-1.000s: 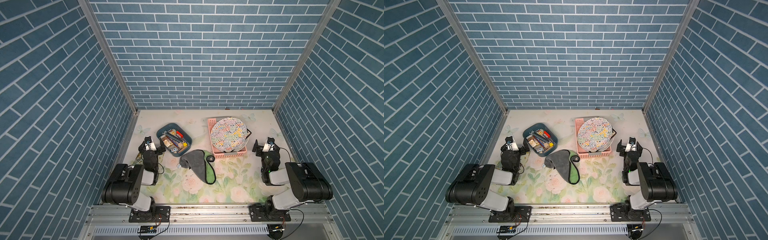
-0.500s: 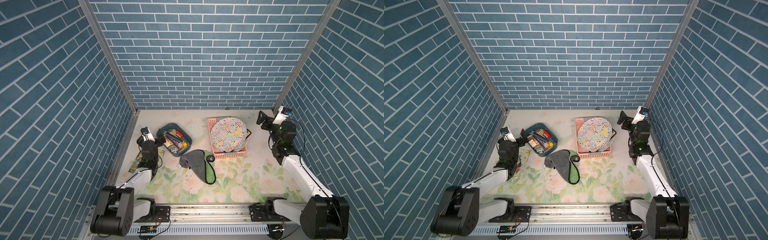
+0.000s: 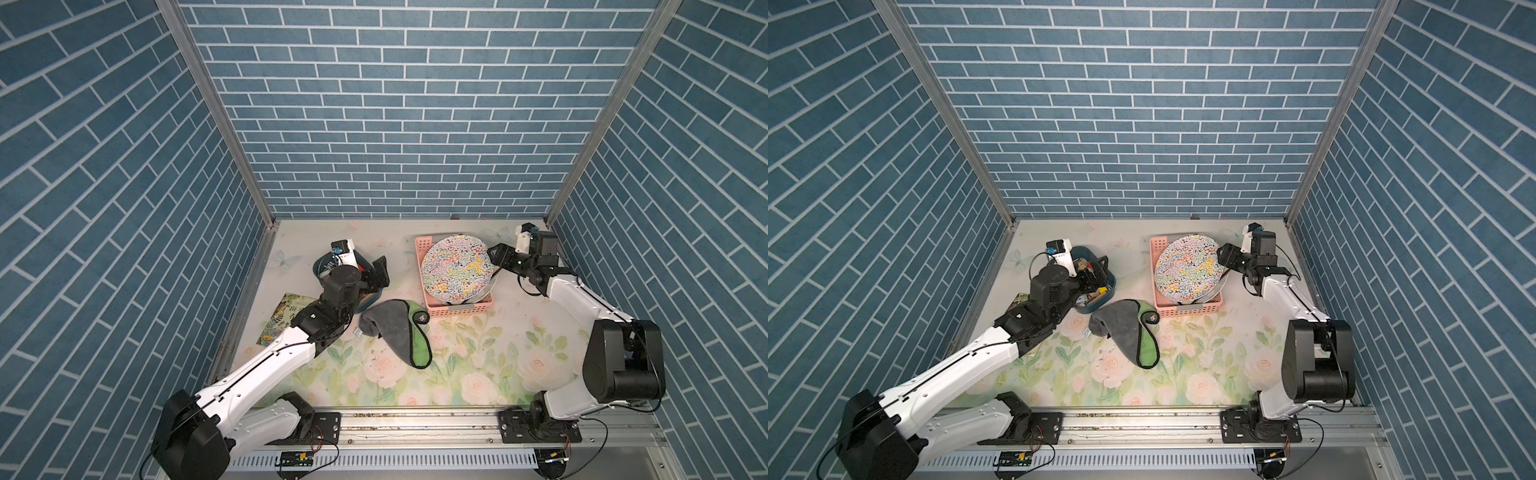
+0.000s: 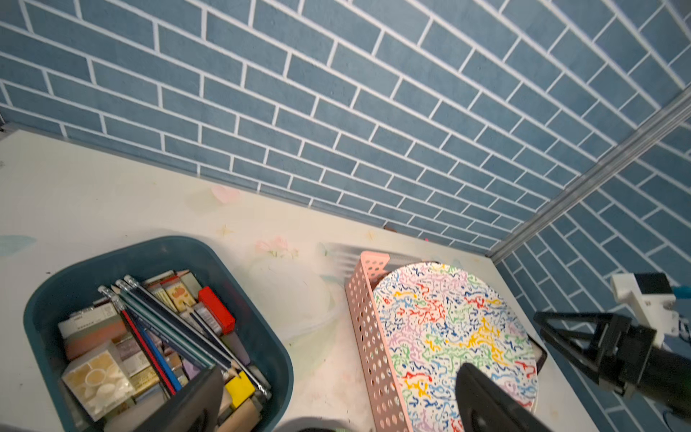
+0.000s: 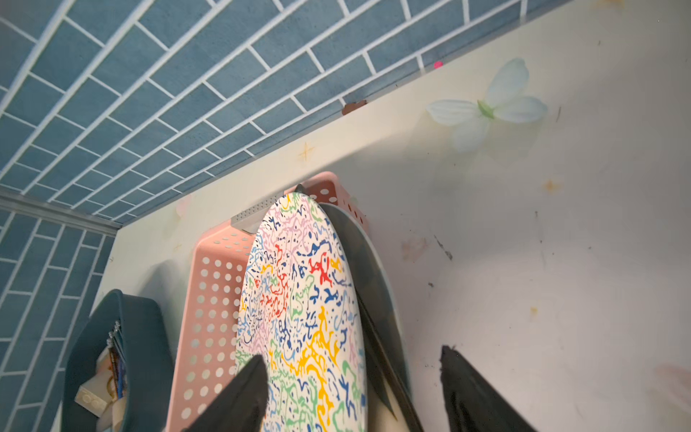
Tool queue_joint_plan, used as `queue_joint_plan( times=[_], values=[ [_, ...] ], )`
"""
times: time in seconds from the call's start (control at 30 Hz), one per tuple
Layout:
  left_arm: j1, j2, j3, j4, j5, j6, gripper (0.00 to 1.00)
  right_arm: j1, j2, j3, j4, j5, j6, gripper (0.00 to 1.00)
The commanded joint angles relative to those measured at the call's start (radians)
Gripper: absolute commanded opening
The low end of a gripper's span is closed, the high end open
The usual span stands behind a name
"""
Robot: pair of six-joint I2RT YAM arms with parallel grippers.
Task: Wipe the wet plate dry
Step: Pick up the plate from the bin.
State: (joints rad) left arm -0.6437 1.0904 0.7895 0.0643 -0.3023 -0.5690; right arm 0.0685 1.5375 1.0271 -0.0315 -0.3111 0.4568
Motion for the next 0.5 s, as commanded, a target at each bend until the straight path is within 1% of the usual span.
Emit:
queue_joint_plan(
  times=[0.0, 0.07, 0.13, 0.23, 0.27, 0.33, 0.4, 0.43, 0.47],
  values=[
    [-0.01, 0.004, -0.019, -0.045, -0.027, -0.014, 1.0, 0.003, 0.023, 0.035, -0.035, -0.01, -0.027, 0.64],
    [-0.012, 0.007, -0.026, -0.041, -0.028, -0.011, 1.0, 0.002, 0.037, 0.038, -0.042, -0.01, -0.03, 0.59],
    [-0.013, 0.009, -0.03, -0.037, -0.029, -0.011, 1.0, 0.003, 0.031, 0.036, -0.04, -0.002, -0.03, 0.57],
    [-0.013, 0.015, -0.036, -0.033, -0.038, -0.011, 1.0, 0.006, -0.017, 0.009, 0.007, 0.005, -0.034, 0.56],
    [-0.013, 0.016, -0.038, -0.03, -0.039, -0.012, 1.0, 0.009, -0.031, 0.002, 0.024, -0.004, -0.039, 0.55],
    [-0.013, 0.022, -0.043, -0.022, -0.039, -0.015, 1.0, 0.018, -0.051, -0.002, 0.034, -0.017, -0.048, 0.47],
    [-0.014, 0.026, -0.045, -0.016, -0.035, -0.016, 1.0, 0.026, -0.05, 0.003, 0.021, -0.019, -0.049, 0.36],
    [-0.015, 0.03, -0.043, -0.015, -0.035, -0.018, 1.0, 0.028, -0.047, 0.0, 0.017, -0.018, -0.047, 0.34],
    [-0.016, 0.031, -0.042, -0.013, -0.035, -0.018, 1.0, 0.03, -0.043, -0.004, 0.016, -0.015, -0.04, 0.34]
  ],
)
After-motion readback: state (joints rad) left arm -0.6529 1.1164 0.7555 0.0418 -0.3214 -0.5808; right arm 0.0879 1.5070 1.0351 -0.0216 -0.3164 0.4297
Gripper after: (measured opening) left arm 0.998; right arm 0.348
